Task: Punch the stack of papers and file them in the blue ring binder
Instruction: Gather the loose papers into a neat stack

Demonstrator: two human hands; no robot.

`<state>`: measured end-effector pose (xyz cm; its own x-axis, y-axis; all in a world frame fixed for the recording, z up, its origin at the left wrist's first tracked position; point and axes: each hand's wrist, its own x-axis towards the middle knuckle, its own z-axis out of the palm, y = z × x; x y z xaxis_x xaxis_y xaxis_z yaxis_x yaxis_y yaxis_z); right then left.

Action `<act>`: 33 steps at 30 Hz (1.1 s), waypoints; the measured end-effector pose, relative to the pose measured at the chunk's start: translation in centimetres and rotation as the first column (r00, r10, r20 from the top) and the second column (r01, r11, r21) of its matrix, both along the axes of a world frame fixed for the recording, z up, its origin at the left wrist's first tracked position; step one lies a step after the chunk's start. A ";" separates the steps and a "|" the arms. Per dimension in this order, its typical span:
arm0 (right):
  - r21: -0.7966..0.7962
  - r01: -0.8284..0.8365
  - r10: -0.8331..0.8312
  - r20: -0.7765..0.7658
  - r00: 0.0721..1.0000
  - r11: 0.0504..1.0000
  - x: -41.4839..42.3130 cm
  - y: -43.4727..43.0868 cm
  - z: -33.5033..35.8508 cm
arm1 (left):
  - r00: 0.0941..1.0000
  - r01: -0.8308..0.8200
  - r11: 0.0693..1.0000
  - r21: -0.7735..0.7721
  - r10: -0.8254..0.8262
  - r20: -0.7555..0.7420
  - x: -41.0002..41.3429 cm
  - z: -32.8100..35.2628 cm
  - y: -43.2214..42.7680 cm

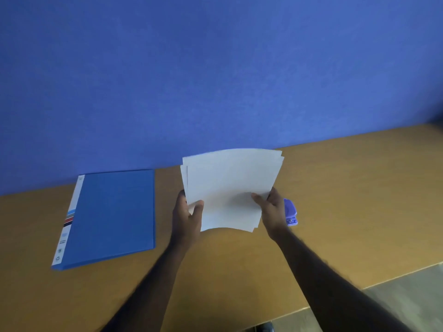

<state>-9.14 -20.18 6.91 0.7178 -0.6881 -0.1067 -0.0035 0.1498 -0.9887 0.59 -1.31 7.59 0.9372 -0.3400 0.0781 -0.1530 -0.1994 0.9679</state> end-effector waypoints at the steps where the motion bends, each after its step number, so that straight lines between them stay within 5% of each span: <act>1: -0.012 0.008 -0.007 0.014 1.000 1.000 -0.1 -0.1 -0.1 | 1.000 -0.005 1.000 -0.019 0.005 0.000 -0.1 0.0 -0.2; 24: -0.143 0.020 -0.031 -0.075 0.997 0.990 -0.2 2.7 -3.0 | 0.996 -0.079 0.997 0.007 0.079 0.036 -2.5 -2.8 -1.6; 29: -0.240 0.040 -0.090 -0.201 0.975 0.970 -0.2 1.3 -3.4 | 0.995 -0.080 0.994 0.074 0.084 -0.045 -0.7 -4.5 -0.9; 33: -0.158 -0.037 -0.025 -0.376 0.926 0.987 -0.1 -0.1 -5.0 | 0.955 0.051 0.981 0.186 0.007 -0.298 1.0 -6.0 -0.5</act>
<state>-9.25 -20.30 1.96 0.6502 -0.7142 -0.2593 -0.3800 -0.0102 -0.9249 1.60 -1.82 1.55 0.9003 -0.3418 -0.2695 0.1283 -0.3833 0.9147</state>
